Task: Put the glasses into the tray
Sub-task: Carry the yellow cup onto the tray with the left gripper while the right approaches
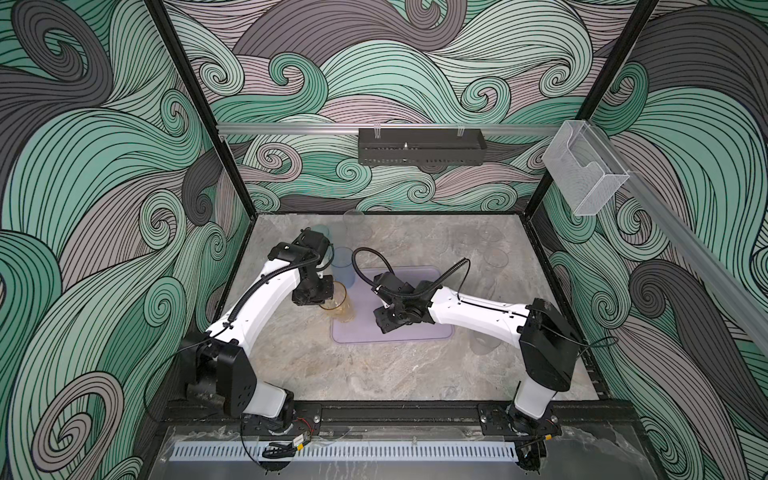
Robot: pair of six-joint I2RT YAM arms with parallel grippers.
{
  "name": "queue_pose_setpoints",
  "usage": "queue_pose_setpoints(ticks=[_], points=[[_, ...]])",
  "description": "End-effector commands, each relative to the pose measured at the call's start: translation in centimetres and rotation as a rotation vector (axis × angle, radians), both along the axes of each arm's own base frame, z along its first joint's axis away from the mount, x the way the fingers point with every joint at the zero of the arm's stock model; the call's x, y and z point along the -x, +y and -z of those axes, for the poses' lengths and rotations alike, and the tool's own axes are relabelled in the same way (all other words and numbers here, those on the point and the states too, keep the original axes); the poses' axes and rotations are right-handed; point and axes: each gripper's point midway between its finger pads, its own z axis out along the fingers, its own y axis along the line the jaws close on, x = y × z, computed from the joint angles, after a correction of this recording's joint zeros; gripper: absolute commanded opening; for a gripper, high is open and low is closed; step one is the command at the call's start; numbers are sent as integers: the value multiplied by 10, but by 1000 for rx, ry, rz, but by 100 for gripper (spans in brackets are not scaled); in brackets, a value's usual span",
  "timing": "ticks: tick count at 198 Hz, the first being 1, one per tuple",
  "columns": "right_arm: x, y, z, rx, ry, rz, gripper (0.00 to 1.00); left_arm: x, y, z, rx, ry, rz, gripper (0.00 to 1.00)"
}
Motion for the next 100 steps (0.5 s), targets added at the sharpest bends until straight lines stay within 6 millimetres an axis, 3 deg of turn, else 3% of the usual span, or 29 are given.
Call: queue_pose_setpoints(ticks=[1,65,100], points=[[1,16,3,-67,33,23,56,-14,-1,-2,-33,1,33,0],[-2,36,15,-158,73,69,56,-25,-1,20,-101,77,49,0],[-6,51,17,-234,84,101,56,-29,-5,25,-86,79,47,7]])
